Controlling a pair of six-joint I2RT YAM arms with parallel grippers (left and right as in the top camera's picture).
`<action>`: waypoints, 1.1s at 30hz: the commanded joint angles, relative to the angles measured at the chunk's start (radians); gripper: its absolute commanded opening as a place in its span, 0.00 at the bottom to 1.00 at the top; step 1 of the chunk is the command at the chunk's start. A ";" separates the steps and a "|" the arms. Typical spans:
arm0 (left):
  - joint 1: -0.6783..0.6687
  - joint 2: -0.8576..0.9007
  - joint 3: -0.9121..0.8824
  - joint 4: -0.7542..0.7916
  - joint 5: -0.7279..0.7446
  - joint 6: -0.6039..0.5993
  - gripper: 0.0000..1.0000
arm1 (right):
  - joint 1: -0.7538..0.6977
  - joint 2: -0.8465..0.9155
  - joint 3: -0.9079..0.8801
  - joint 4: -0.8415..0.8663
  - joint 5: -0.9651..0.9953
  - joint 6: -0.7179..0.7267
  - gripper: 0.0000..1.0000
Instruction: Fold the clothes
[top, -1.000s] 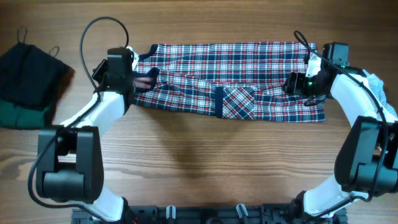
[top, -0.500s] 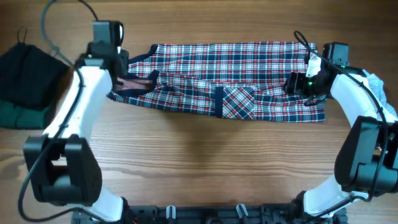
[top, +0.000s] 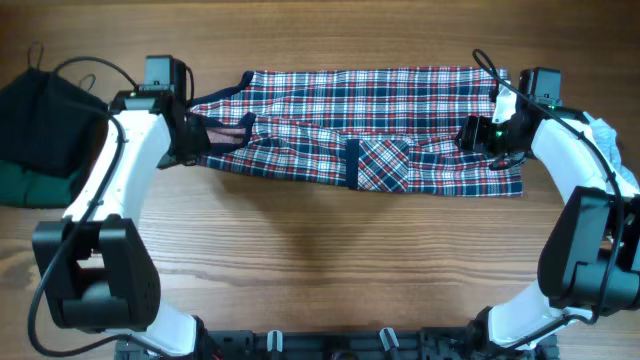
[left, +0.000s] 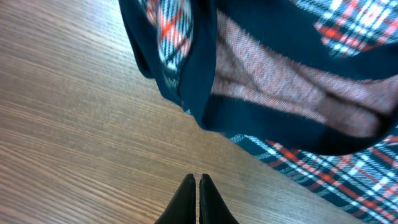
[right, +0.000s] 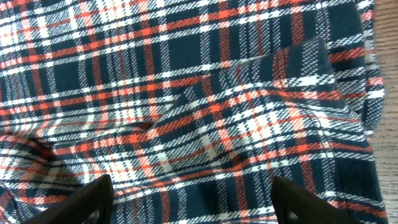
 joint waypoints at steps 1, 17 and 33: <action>0.001 0.010 -0.084 0.088 -0.067 0.025 0.04 | 0.006 -0.014 0.005 0.000 0.005 -0.014 0.82; 0.001 0.105 -0.252 0.600 -0.075 0.170 0.04 | 0.006 -0.014 0.005 -0.007 0.005 -0.014 0.82; 0.024 0.101 -0.245 0.926 -0.045 0.168 0.43 | 0.006 -0.014 0.005 0.005 0.009 -0.014 0.81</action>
